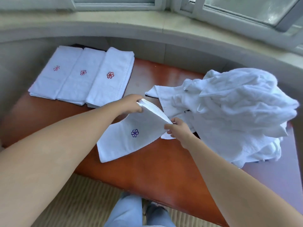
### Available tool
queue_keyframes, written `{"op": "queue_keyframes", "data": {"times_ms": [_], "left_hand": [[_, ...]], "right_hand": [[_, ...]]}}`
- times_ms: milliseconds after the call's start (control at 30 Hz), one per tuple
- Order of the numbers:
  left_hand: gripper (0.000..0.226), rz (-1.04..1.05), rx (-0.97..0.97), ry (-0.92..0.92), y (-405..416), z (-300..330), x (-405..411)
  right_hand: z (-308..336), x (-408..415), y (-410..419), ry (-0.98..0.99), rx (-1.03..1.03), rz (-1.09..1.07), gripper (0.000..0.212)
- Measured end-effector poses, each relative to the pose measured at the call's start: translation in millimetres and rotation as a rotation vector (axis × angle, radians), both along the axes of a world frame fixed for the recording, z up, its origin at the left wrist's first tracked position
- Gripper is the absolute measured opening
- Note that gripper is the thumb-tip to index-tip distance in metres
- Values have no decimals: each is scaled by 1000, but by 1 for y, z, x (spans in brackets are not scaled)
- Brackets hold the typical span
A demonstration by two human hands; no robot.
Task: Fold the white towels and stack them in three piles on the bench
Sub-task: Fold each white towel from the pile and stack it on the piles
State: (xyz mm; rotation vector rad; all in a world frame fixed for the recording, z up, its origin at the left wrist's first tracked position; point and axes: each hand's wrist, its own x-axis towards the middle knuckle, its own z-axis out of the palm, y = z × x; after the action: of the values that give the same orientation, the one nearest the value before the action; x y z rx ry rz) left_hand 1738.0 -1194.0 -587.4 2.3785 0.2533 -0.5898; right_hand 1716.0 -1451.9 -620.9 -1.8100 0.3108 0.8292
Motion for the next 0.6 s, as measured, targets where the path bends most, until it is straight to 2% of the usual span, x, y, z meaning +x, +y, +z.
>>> {"op": "queue_keyframes", "data": {"times_ms": [167, 300, 600], "left_hand": [[8, 85, -25, -96, 57, 59, -46], [16, 172, -19, -158, 109, 96, -87], [29, 280, -92, -277, 240, 136, -173]], "right_hand": [[64, 2, 50, -234, -19, 123, 16], [112, -3, 102, -394, -52, 246, 15], [183, -40, 233, -458, 33, 338, 13]]}}
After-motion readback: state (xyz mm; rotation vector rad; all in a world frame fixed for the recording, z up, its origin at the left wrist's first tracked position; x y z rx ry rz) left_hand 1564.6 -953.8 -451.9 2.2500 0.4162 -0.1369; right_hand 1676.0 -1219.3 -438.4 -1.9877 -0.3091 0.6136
